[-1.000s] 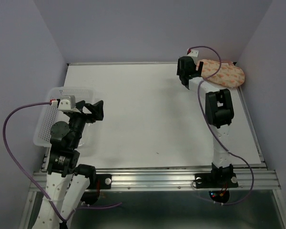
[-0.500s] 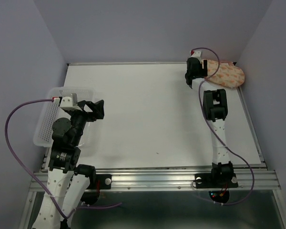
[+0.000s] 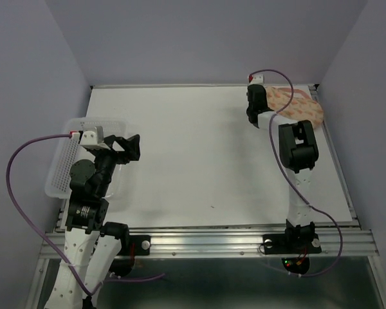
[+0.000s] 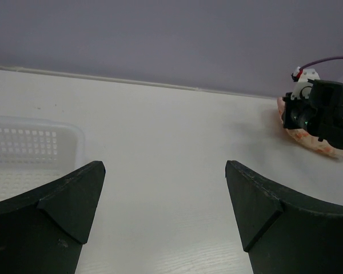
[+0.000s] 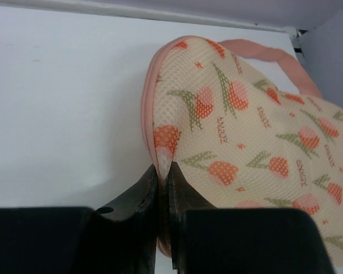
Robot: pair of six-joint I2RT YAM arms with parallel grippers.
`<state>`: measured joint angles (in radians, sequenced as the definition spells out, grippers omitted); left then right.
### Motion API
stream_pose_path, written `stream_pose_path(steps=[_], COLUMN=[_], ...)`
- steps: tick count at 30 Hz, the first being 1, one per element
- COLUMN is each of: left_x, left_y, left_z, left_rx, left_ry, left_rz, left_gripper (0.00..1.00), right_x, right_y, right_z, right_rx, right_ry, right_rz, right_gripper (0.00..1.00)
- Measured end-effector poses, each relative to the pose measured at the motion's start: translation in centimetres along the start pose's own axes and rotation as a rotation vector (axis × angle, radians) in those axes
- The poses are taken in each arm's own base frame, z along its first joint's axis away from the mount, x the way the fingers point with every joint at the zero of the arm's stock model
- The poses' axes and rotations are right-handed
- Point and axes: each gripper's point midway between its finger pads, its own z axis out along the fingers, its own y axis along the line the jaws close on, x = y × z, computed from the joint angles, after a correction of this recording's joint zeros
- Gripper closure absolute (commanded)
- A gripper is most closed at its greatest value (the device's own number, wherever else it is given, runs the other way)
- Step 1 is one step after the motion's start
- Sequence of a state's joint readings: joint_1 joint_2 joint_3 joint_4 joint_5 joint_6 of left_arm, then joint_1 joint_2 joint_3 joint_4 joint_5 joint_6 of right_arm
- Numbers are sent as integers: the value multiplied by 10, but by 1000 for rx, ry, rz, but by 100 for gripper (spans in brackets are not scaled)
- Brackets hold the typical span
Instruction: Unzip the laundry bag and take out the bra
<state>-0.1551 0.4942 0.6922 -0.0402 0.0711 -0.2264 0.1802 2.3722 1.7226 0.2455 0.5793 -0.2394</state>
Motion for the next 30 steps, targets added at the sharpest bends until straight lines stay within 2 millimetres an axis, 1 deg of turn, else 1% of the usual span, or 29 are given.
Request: stream_pose_path(steps=[2,3,5,6,7,8,9,11,12,13,14,15,16,17,18,19,21,23,24,27,28,29,30], left_x=[0,1,2,2,2,2,2,2,2,3,4,5,6,9,11,13,16,17,16,13,13,12,16], left_y=[0,0,-1,-1,-1,-1,-2,-3,-4,-4,-4,-5,-5,-5,-6,-6,-9,-12,-14,-22,-26,-30,-33], left_z=[0,0,-1,-1,-1,-1,-1,-1,0,0,1,2,3,4,5,6,6,7,7,13,18,23,28], left_rx=[3,4,8,8,10,12,15,21,24,26,27,29,30,32,35,37,44,56,63,86,93,102,106], left_ry=[-4,-3,-2,-1,-1,0,0,0,1,2,7,13,18,30,41,50,69,80,86,102,113,123,142], left_rz=[0,0,0,0,0,0,0,-1,-1,-2,-5,-9,-14,-21,-28,-33,-53,-76,-88,-129,-146,-162,-175], left_gripper=[1,1,1,1,1,1,1,1,1,1,1,1,1,1,1,1,1,1,1,1,1,1,1], right_x=[-16,-24,-42,-47,-48,-47,-45,-22,-9,1,14,23,28,33,35,40,44,40,36,4,-10,-18,-28], right_y=[17,29,63,87,107,135,153,207,226,236,250,258,264,271,274,277,278,271,267,237,219,208,190], right_z=[-37,-56,-104,-136,-160,-196,-217,-289,-318,-334,-359,-375,-388,-404,-411,-420,-426,-430,-432,-443,-443,-445,-446], right_rx=[-77,-120,-229,-301,-366,-459,-518,-718,-793,-833,-890,-928,-957,-1000,-1021,-1056,-1083,-1091,-1091,-1087,-1070,-1065,-1047], right_ry=[-19,-30,-68,-84,-91,-98,-102,-75,-56,-38,-13,9,23,44,59,84,120,139,139,88,58,39,15], right_rz=[16,26,45,42,44,48,46,31,16,4,-16,-28,-27,-24,-16,-11,3,16,26,81,119,141,183], right_gripper=[99,99,99,99,99,99,99,97,95,80,74,66,57,39,33,22,12,4,4,5,6,7,8])
